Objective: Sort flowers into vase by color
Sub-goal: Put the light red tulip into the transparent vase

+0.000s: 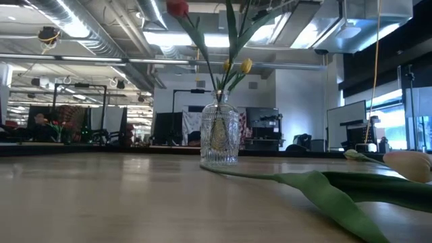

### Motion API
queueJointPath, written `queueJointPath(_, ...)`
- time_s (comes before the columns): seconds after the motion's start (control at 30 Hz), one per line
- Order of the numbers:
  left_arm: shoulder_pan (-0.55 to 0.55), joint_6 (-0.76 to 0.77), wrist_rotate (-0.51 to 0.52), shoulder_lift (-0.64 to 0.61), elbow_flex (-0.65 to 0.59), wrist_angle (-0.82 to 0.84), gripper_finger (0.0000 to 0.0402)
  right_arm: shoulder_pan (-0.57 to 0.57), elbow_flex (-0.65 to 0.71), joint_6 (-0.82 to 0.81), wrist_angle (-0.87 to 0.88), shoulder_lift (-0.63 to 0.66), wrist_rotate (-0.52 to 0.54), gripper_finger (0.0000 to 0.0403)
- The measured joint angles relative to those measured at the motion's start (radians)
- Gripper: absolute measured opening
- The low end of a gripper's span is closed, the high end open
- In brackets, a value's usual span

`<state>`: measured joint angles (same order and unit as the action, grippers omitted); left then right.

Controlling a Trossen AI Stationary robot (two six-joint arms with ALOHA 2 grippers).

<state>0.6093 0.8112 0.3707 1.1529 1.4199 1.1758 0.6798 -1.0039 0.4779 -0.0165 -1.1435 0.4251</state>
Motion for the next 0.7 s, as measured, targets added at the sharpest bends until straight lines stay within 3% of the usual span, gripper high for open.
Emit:
queueJointPath(0.23,0.166,0.131,0.014,0.14,-0.189,-0.292,0.0135,0.085,0.0,-0.039,-0.024,-0.148,-0.002,0.0301)
queueJointPath(0.33,0.203,0.248,-0.036,0.227,-0.238,-0.368,0.0135,0.117,0.0,-0.126,-0.047,-0.183,-0.054,0.0301)
queueJointPath(0.53,0.259,0.358,-0.144,0.462,-0.25,-0.537,0.0135,0.125,-0.001,-0.263,-0.098,-0.301,-0.159,0.0301)
queueJointPath(0.7,0.273,0.394,-0.226,0.578,-0.25,-0.651,0.0135,0.125,-0.098,-0.344,-0.009,-0.43,-0.197,0.0301)
